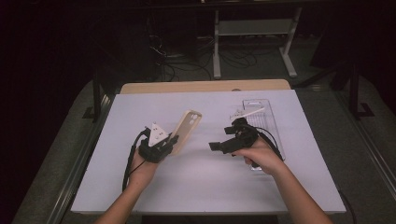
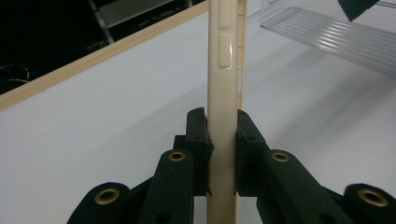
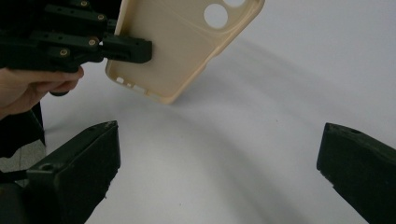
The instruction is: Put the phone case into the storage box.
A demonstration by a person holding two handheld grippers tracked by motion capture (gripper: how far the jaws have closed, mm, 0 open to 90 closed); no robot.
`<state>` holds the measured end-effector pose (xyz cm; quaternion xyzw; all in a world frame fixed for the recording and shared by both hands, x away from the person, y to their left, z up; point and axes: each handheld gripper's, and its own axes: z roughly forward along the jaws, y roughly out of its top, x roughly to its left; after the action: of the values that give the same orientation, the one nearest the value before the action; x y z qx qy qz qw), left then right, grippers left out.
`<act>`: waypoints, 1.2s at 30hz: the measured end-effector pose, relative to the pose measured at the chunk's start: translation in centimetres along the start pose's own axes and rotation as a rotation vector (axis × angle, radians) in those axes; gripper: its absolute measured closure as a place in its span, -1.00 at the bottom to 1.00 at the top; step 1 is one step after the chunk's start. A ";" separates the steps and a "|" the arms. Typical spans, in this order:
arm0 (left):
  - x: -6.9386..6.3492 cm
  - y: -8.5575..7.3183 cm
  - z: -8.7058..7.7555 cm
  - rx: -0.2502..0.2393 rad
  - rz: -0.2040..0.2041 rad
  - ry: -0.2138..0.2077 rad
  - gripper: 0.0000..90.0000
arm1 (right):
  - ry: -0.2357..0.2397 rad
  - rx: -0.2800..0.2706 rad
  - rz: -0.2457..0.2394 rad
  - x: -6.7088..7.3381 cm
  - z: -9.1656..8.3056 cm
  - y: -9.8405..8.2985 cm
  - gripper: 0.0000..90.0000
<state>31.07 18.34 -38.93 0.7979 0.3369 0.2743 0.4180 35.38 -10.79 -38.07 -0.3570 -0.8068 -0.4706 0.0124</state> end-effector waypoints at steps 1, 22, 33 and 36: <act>0.0 0.0 0.0 0.002 -0.001 0.002 0.76 | 0.001 -0.005 0.001 -0.1 0.1 0.1 -1.00; -0.5 0.6 0.3 -0.019 -0.052 0.026 0.76 | 0.046 -0.092 0.108 -0.9 1.9 1.6 -1.00; -1.0 0.8 0.6 -0.027 -0.082 0.012 0.76 | 0.058 -0.135 0.142 -0.8 3.0 2.1 -1.00; -1.2 0.8 0.7 -0.031 -0.084 0.010 0.76 | 0.057 -0.145 0.149 -0.8 3.3 2.0 -1.00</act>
<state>31.07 16.76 -38.73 0.7751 0.3678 0.2657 0.4397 38.19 -8.05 -38.70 -0.4024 -0.7412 -0.5354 0.0447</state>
